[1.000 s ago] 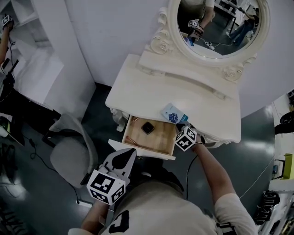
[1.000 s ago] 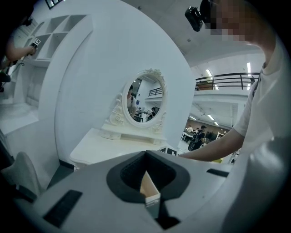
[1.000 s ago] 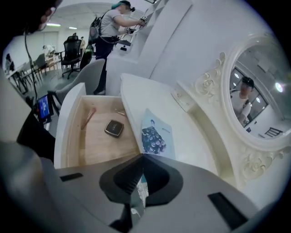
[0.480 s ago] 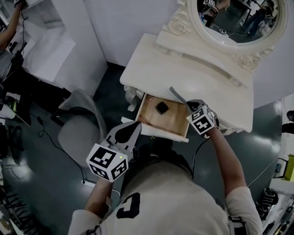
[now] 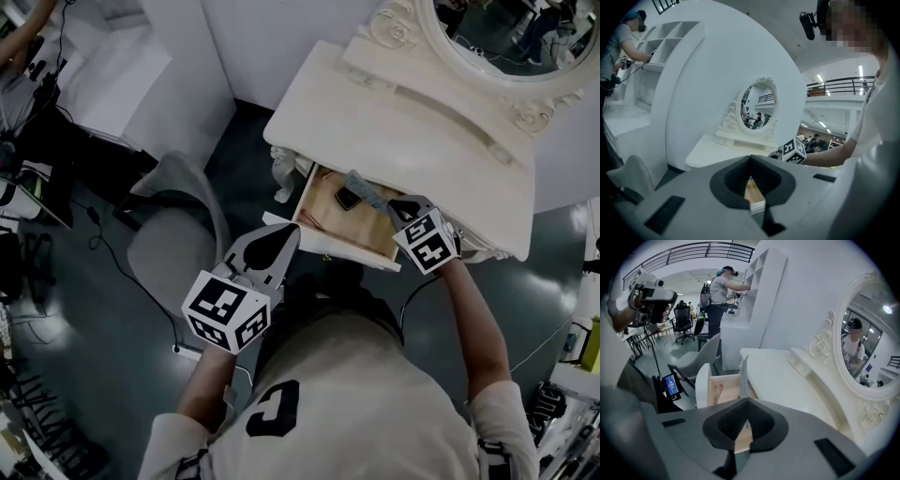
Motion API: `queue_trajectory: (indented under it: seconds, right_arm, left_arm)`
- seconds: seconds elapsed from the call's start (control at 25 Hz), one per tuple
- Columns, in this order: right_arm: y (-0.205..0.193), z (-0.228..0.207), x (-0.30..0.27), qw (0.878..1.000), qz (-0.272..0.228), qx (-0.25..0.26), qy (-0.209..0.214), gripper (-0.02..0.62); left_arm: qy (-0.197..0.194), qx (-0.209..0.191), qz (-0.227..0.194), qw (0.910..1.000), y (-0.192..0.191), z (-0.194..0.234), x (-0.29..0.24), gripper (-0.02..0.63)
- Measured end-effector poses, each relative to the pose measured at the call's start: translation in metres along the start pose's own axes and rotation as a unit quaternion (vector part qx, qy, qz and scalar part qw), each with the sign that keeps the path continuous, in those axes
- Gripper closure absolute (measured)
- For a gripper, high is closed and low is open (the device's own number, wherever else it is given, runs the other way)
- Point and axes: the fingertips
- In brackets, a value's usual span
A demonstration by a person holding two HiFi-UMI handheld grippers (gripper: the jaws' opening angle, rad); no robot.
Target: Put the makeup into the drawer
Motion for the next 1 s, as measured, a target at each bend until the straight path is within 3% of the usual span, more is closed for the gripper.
queue_trajectory:
  seconds: [0.72, 1.0]
  right_arm:
    - [-0.067, 0.003, -0.029, 0.996, 0.05, -0.07, 0.025, 0.571]
    - [-0.052, -0.035, -0.025, 0.997, 0.038, -0.065, -0.004, 0.571]
  left_arm:
    - [-0.018, 0.0, 0.013, 0.9998, -0.004, -0.022, -0.015, 0.551]
    - [-0.009, -0.001, 0.022, 0.9997, -0.003, -0.025, -0.024, 0.551]
Point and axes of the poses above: the fingertips, and each gripper's own axes: x backward along the fingers, z to its left, y out of its top, and after that the axes turned 14 degrees about y, right-handed
